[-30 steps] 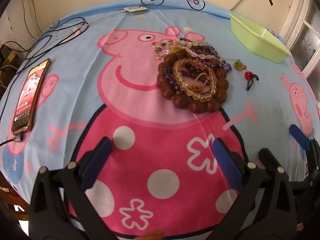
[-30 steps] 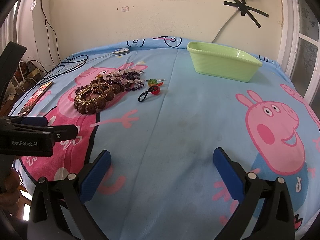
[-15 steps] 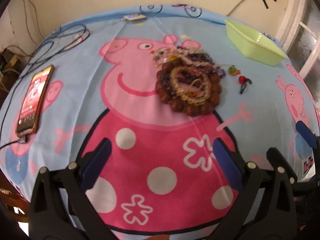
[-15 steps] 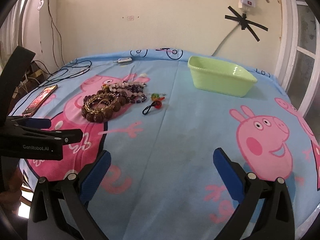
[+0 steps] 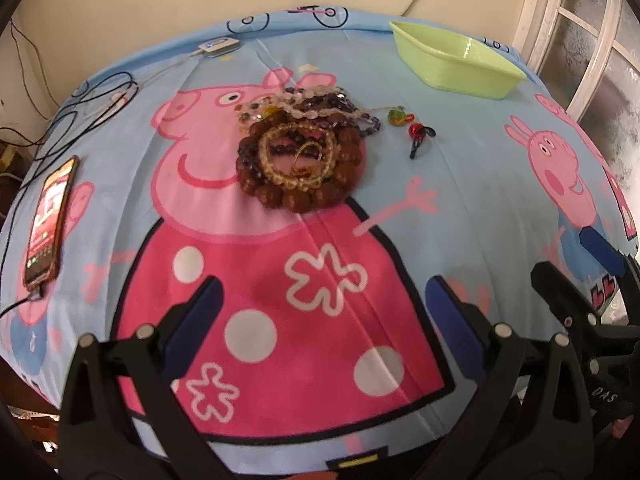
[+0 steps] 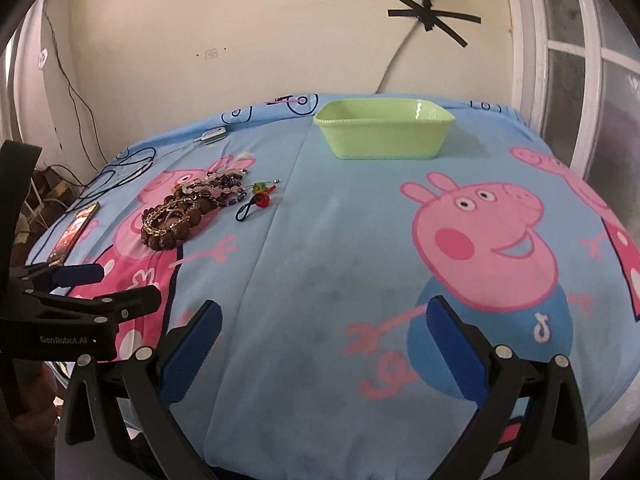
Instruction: Organize jewelry
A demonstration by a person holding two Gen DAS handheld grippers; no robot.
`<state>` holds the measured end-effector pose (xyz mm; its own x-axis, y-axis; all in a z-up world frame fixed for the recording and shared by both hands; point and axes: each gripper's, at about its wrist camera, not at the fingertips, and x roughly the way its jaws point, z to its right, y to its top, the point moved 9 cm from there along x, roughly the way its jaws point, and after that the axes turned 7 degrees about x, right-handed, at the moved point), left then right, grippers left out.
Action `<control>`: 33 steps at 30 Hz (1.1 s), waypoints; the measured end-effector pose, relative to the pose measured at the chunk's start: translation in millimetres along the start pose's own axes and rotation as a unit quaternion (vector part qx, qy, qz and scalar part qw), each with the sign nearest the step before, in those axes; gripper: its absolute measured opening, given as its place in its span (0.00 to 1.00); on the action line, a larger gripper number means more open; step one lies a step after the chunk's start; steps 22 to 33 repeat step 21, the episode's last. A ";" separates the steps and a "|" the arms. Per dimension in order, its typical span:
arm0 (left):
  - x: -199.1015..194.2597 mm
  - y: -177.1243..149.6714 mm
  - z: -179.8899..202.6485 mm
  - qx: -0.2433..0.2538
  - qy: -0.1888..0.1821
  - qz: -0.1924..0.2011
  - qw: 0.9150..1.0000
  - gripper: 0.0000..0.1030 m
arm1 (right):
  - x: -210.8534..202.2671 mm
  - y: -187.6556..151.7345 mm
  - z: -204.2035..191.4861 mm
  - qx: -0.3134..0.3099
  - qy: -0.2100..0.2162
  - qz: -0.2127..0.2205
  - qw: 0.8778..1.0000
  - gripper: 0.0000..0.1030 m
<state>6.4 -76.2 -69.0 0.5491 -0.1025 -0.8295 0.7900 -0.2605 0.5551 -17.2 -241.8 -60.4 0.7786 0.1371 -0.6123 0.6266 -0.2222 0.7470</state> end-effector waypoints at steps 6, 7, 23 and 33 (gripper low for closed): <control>-10.8 -4.7 10.7 0.006 -0.012 0.009 1.000 0.94 | -5.3 -6.9 5.7 0.028 0.020 -0.008 0.999 0.78; -11.7 -5.0 12.1 0.008 -0.015 0.011 1.000 0.94 | -5.9 -8.8 7.6 0.036 0.025 -0.011 0.999 0.78; -14.5 -9.3 13.6 0.004 -0.014 0.002 1.000 0.94 | -12.6 -10.9 14.5 0.053 0.025 -0.013 0.998 0.78; -14.5 -9.3 13.6 0.004 -0.014 0.002 1.000 0.94 | -12.6 -10.9 14.5 0.053 0.025 -0.013 0.998 0.78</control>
